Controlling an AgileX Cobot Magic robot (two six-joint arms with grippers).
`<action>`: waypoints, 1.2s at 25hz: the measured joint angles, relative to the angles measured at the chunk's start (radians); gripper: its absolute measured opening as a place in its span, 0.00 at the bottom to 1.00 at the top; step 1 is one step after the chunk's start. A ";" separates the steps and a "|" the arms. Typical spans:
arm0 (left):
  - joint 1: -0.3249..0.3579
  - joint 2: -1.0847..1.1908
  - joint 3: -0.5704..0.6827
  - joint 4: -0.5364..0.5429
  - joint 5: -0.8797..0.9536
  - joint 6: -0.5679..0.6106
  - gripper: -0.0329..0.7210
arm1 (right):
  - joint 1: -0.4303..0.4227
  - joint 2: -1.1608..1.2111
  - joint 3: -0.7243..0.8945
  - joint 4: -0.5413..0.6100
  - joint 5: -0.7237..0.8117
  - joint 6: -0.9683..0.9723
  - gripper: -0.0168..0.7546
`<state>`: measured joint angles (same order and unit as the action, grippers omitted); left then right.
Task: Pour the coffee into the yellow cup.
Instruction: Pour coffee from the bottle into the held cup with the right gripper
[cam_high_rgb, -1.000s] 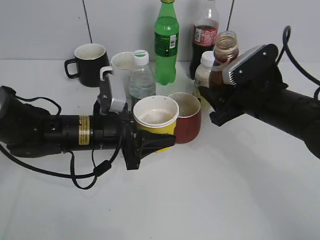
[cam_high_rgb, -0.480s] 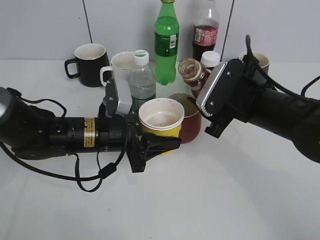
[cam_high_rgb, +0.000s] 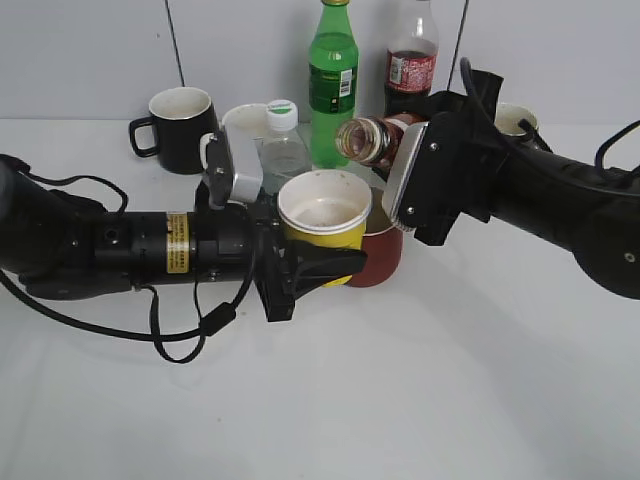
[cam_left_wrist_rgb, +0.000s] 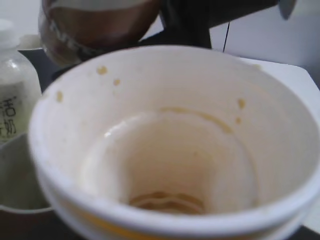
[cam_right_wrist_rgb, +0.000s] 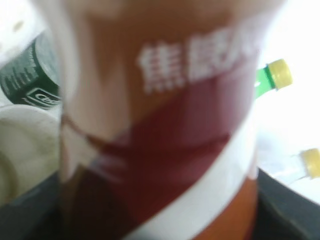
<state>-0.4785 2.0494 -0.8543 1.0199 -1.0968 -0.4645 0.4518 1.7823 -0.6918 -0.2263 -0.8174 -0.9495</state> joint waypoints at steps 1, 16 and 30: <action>0.000 -0.006 0.000 0.001 0.005 0.000 0.55 | 0.000 0.000 -0.004 0.001 0.000 -0.021 0.67; -0.012 -0.020 0.000 0.051 0.070 -0.001 0.55 | 0.000 0.000 -0.016 0.001 -0.002 -0.234 0.67; -0.012 -0.023 0.000 0.088 0.056 -0.002 0.55 | 0.000 0.000 -0.016 0.001 -0.007 -0.303 0.67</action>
<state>-0.4902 2.0260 -0.8547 1.1077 -1.0413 -0.4668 0.4518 1.7823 -0.7082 -0.2257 -0.8245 -1.2525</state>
